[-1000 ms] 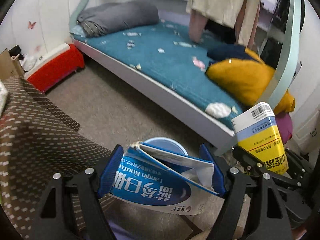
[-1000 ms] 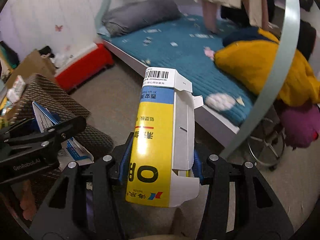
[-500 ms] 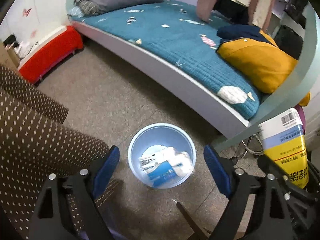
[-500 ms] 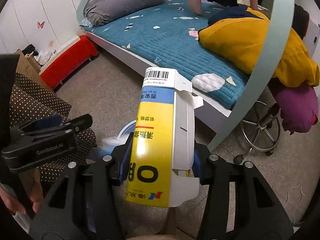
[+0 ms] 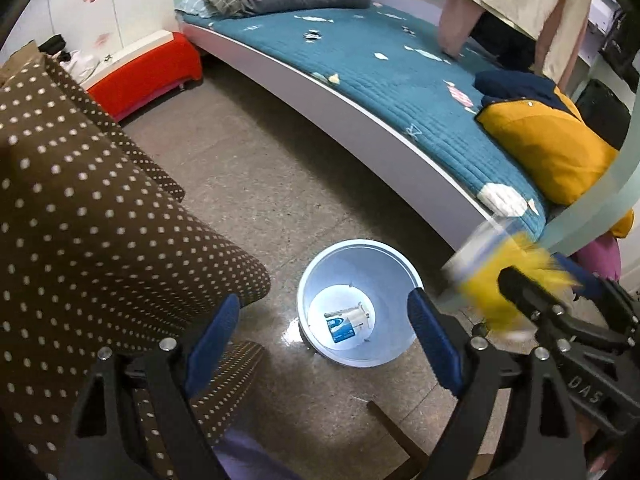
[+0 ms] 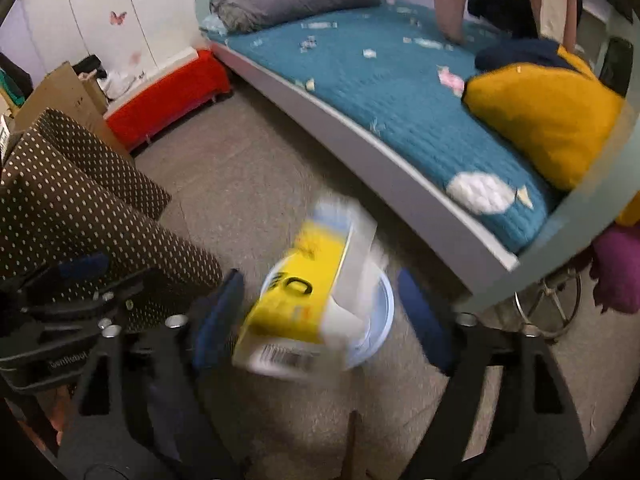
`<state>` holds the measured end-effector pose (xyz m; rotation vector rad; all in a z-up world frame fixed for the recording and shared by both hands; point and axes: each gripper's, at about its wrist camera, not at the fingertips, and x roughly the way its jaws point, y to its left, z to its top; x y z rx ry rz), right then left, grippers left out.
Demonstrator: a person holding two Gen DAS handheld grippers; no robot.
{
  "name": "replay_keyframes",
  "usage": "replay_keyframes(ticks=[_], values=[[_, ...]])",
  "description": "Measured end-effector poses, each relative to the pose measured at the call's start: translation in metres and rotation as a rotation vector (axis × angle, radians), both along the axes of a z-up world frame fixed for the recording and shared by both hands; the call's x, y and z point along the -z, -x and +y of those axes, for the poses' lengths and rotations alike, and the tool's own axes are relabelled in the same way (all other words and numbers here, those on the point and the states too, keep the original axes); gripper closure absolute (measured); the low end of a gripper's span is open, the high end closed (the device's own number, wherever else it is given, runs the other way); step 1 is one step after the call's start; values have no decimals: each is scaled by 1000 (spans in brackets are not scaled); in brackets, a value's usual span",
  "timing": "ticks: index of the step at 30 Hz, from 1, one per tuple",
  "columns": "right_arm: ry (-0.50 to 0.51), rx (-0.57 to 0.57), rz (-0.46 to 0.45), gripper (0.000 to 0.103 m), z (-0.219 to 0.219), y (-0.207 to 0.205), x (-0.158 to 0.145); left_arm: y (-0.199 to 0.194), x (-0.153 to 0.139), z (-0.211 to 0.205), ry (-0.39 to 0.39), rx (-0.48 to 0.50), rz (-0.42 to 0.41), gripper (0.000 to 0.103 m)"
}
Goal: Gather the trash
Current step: 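Carry both boxes to the blue wastebasket and open both tools to drop them, then move both tools back from the wastebasket to the table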
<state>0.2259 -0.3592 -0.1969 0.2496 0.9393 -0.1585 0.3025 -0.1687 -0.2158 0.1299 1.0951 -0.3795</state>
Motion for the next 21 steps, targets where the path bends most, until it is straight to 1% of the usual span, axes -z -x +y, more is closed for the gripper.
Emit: replay_keyframes(ticks=[6, 11, 16, 18, 21], values=[[-5, -5, 53, 24, 2, 5, 13, -1, 3, 5, -9, -8, 15, 19], [-6, -5, 87, 23, 7, 16, 22, 3, 4, 3, -9, 7, 20, 19], [1, -1, 81, 23, 9, 26, 17, 11, -1, -2, 7, 33, 14, 19], [4, 4, 70, 23, 10, 31, 11, 14, -4, -3, 28, 45, 15, 19], [10, 8, 53, 24, 11, 39, 3, 21, -9, -5, 29, 57, 4, 19]])
